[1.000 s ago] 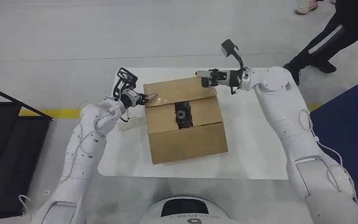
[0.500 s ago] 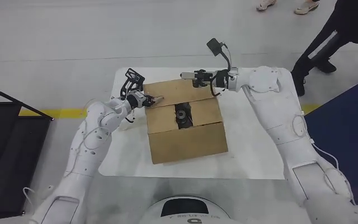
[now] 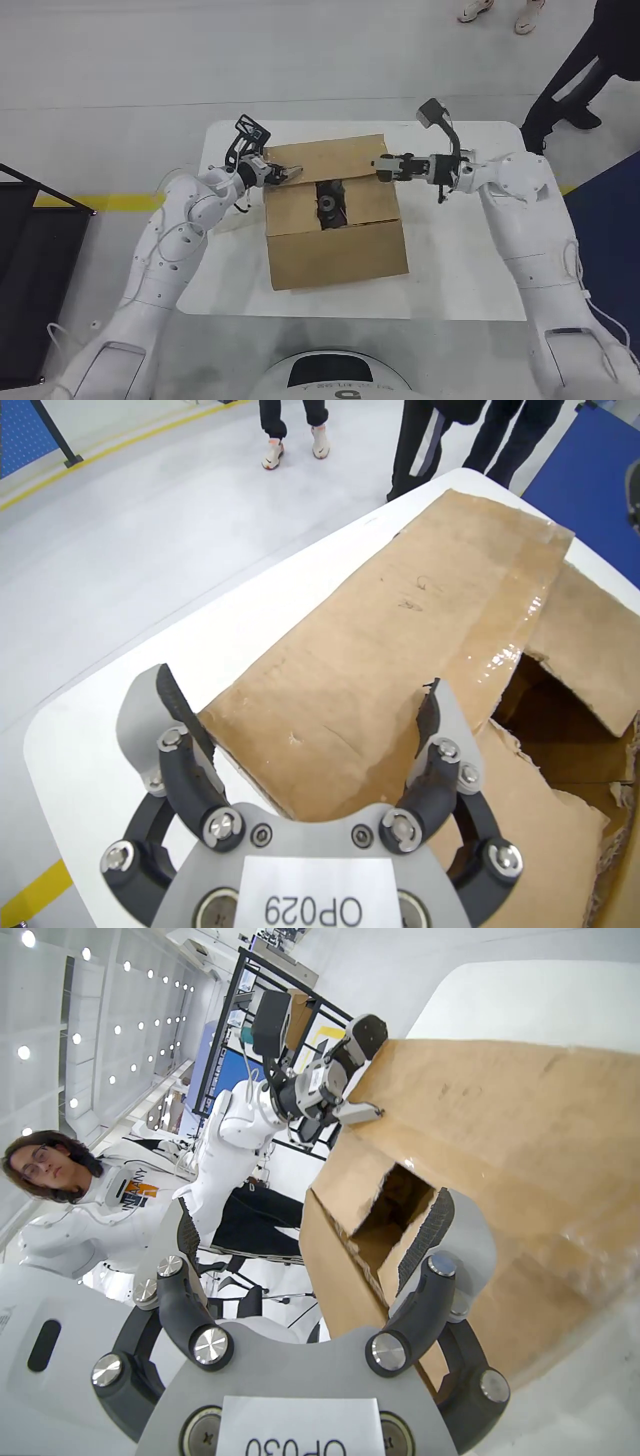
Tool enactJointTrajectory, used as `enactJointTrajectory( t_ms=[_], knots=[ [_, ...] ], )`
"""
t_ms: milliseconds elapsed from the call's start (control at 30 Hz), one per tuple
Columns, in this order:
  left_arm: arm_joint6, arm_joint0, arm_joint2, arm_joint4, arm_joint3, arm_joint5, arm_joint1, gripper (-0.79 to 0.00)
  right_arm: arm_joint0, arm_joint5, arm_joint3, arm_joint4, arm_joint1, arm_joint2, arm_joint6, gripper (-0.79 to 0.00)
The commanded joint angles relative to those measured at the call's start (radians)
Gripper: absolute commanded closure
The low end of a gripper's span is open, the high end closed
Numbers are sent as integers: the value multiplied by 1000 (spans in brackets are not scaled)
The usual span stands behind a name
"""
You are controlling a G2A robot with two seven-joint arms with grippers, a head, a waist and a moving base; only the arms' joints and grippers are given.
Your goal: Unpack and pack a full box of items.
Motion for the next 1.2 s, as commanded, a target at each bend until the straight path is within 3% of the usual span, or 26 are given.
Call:
enactJointTrajectory(
  t_ms=[0, 167, 467, 567, 867, 1033, 1167],
  knots=[
    [2, -2, 5, 0, 6, -1, 0, -785, -78, -26, -28, 16, 19, 91, 36, -785],
    [2, -10, 15, 7, 14, 1, 0, -785, -171, 66, -70, -179, 49, 156, 37, -785],
    [2, -10, 15, 7, 14, 1, 0, -785, -160, 172, -48, -301, 54, 22, 126, -785],
    [2, -10, 15, 7, 14, 1, 0, -785, -130, 174, -5, -183, 52, -6, 222, -785],
    [2, -10, 15, 7, 14, 1, 0, -785, -54, 97, 107, 90, 89, -126, 222, -785],
    [2, -10, 15, 7, 14, 1, 0, -785, -24, 107, 163, 179, 122, -158, 222, -785],
    [2, -10, 15, 7, 14, 1, 0, -785, -13, 122, 193, 135, 141, -185, 222, -785]
  ],
)
